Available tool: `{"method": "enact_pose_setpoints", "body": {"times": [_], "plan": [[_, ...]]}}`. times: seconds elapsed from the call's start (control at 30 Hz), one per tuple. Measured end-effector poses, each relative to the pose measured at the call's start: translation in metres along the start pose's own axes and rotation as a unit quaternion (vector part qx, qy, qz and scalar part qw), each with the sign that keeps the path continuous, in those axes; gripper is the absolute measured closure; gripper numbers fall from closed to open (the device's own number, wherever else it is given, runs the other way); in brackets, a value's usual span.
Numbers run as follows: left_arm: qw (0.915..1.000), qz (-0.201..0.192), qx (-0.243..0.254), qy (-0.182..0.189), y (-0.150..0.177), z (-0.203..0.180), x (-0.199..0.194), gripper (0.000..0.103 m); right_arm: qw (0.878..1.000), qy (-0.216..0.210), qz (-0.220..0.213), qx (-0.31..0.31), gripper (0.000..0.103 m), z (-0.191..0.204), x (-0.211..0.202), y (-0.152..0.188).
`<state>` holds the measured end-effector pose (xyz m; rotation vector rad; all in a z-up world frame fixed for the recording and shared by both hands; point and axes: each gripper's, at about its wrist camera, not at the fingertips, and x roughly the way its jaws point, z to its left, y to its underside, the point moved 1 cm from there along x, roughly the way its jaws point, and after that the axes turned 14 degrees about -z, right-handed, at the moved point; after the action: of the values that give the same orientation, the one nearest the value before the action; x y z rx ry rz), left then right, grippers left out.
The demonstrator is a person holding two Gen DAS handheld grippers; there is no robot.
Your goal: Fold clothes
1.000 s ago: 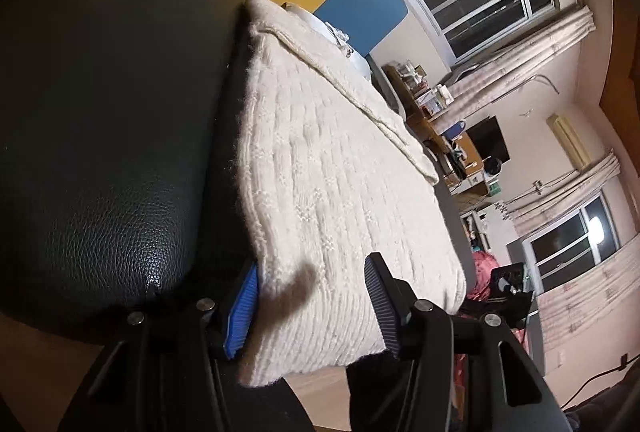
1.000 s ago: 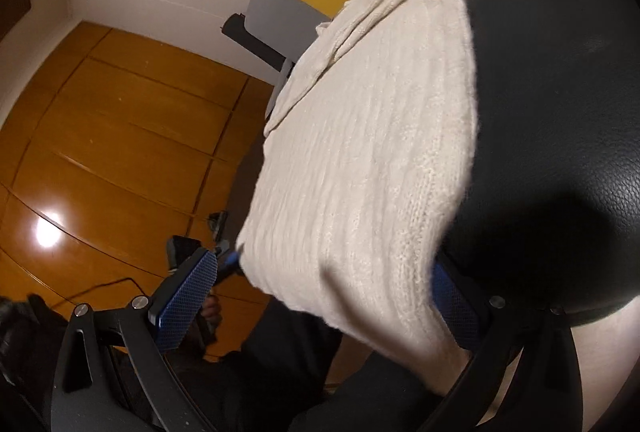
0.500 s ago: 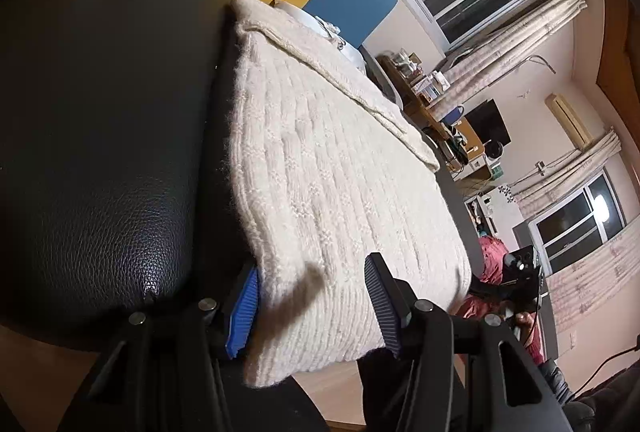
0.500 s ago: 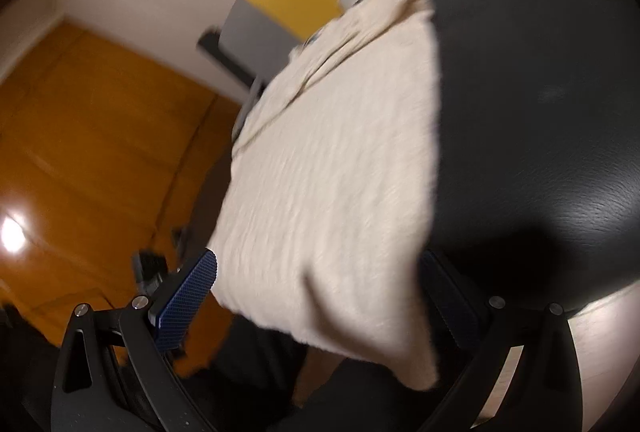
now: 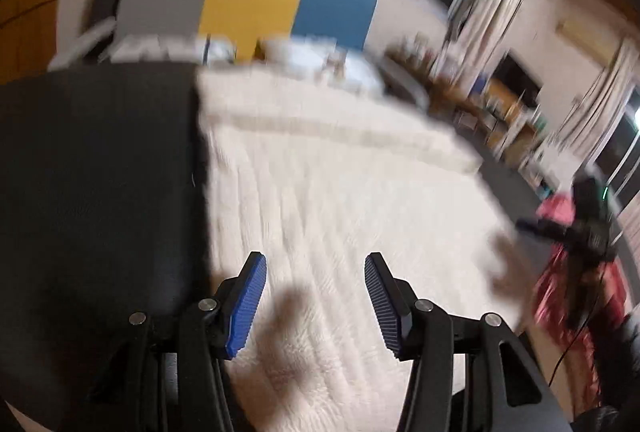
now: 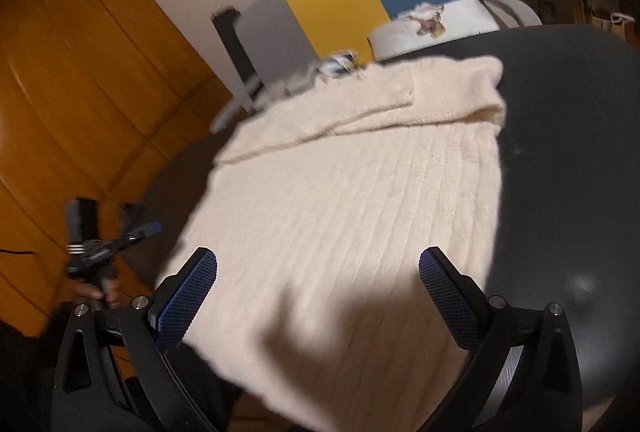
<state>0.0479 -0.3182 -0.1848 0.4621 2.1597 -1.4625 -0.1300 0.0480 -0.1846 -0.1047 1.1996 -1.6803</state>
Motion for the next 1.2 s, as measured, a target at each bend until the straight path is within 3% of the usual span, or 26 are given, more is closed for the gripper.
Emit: {"method": "enact_pose_setpoints", "body": {"times": [0.07,0.13,0.3,0.4,0.43,0.57,0.63,0.7,0.77,0.87,0.93,0.97,1.03,1.1,1.2], "plan": [[0.9994,0.013,0.017,-0.027,0.014,0.004,0.007,0.053,0.998,0.052,0.045,-0.004,0.000,-0.013,0.025,0.008],[0.9995,0.006,0.020,-0.023,0.019,0.006,-0.003,0.053,0.996,0.073,0.055,-0.018,0.000,-0.024,0.027,0.020],[0.9997,-0.012,0.020,0.009,-0.011,0.004,0.001,0.052,0.997,0.044,0.056,-0.018,0.000,-0.028,0.016,0.010],[0.9986,-0.025,0.040,0.023,-0.036,-0.007,0.024,0.052,0.997,0.040,0.041,-0.046,0.000,-0.027,0.027,-0.016],[0.9983,-0.024,0.048,0.023,-0.044,-0.009,0.034,0.052,0.997,0.040,0.036,-0.057,0.000,-0.027,0.031,-0.025],[0.9961,0.041,0.070,-0.034,-0.047,0.004,0.081,0.053,0.996,0.060,0.046,-0.043,0.000,-0.052,0.069,-0.048],[0.9969,0.035,0.066,-0.025,-0.054,0.002,0.078,0.052,0.992,0.091,0.080,-0.035,0.000,-0.071,0.082,-0.045],[0.9989,0.030,0.028,0.023,-0.068,-0.003,0.080,0.052,0.994,0.079,0.068,-0.041,0.000,-0.073,0.075,-0.046],[0.9950,0.031,-0.022,0.093,-0.084,-0.016,0.095,0.051,0.995,0.068,0.057,-0.037,0.000,-0.070,0.068,-0.050],[0.9704,0.039,-0.107,0.213,-0.107,-0.043,0.131,0.050,0.999,0.039,0.023,-0.024,0.000,-0.067,0.060,-0.058],[0.9563,0.061,-0.143,0.248,-0.110,-0.062,0.162,0.050,1.000,0.029,0.008,0.007,0.000,-0.072,0.061,-0.066],[0.9495,0.070,-0.159,0.262,-0.111,-0.070,0.176,0.050,0.999,0.017,-0.006,0.044,0.000,-0.080,0.063,-0.073],[0.9478,0.079,-0.166,0.260,-0.110,-0.085,0.199,0.050,0.987,-0.028,-0.019,0.160,0.000,-0.100,0.075,-0.083],[0.9478,0.079,-0.164,0.262,-0.109,-0.100,0.214,0.050,0.973,-0.028,-0.037,0.227,0.000,-0.114,0.083,-0.086],[0.9534,0.065,-0.146,0.256,-0.110,-0.120,0.221,0.050,0.961,0.012,-0.083,0.263,0.000,-0.129,0.088,-0.094]]}}
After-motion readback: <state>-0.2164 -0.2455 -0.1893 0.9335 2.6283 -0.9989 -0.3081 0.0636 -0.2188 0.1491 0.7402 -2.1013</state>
